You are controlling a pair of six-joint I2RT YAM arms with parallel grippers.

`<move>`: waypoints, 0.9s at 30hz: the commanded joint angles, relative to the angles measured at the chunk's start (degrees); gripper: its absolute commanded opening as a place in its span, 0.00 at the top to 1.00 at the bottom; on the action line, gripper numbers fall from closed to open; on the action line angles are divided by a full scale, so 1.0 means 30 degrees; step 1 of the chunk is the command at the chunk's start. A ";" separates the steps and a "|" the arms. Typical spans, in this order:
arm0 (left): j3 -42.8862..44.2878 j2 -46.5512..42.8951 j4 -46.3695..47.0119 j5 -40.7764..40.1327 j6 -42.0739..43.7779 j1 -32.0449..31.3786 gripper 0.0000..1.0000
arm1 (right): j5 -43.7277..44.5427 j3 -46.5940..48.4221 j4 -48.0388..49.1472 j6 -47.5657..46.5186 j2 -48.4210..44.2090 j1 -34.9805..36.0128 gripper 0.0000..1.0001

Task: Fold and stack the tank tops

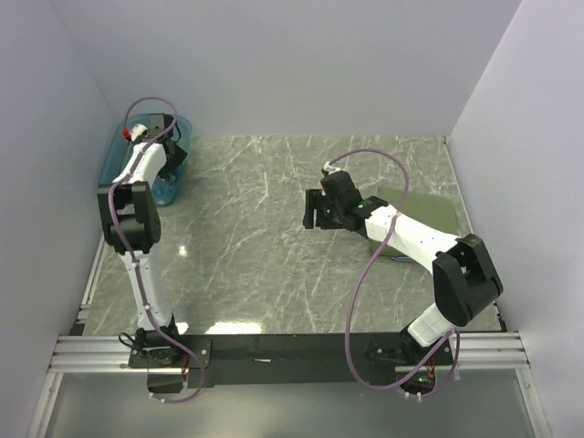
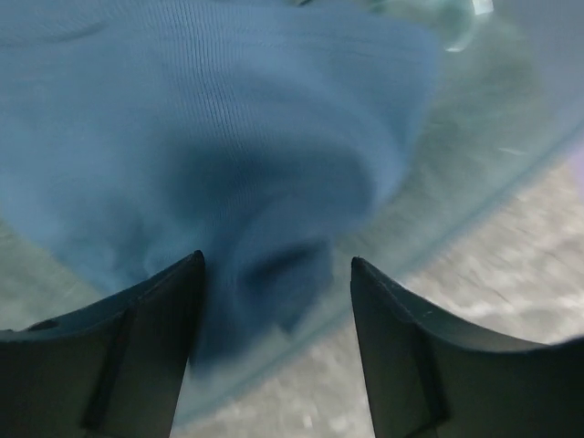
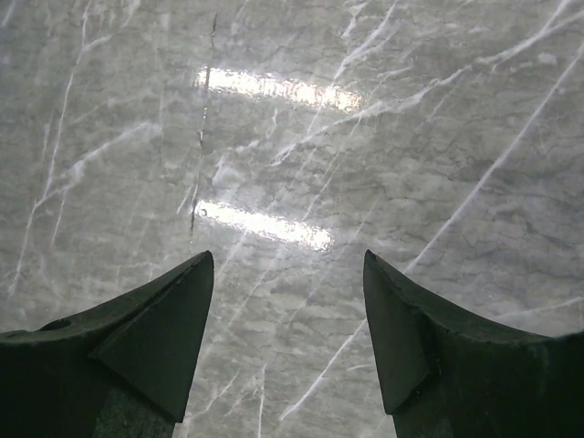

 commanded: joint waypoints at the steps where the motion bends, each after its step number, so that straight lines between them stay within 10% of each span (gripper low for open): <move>1: 0.1703 0.1085 -0.0695 -0.0244 -0.0592 0.0207 0.33 | -0.0237 -0.0202 0.1011 -0.0330 0.0220 0.0181 0.27; 3: 0.2056 0.1500 -0.0462 -0.0039 -0.0563 0.0296 0.41 | -0.0178 -0.0436 0.1041 -0.0418 0.0191 0.0152 0.28; 8: 0.3137 0.1533 -0.0724 0.0166 -0.0476 0.0647 0.97 | 0.0203 -0.0642 0.1128 -0.0448 0.0044 0.0123 0.31; 17: 0.3439 -0.4644 0.0825 0.1189 0.1747 0.0298 1.00 | 0.0201 -0.0730 0.2242 -0.0068 -0.1884 0.0152 0.34; 27: -0.3207 -1.4305 0.2757 -0.0685 0.2690 -0.8597 1.00 | 0.3395 -0.1110 0.1600 0.1222 -0.6661 0.0122 0.34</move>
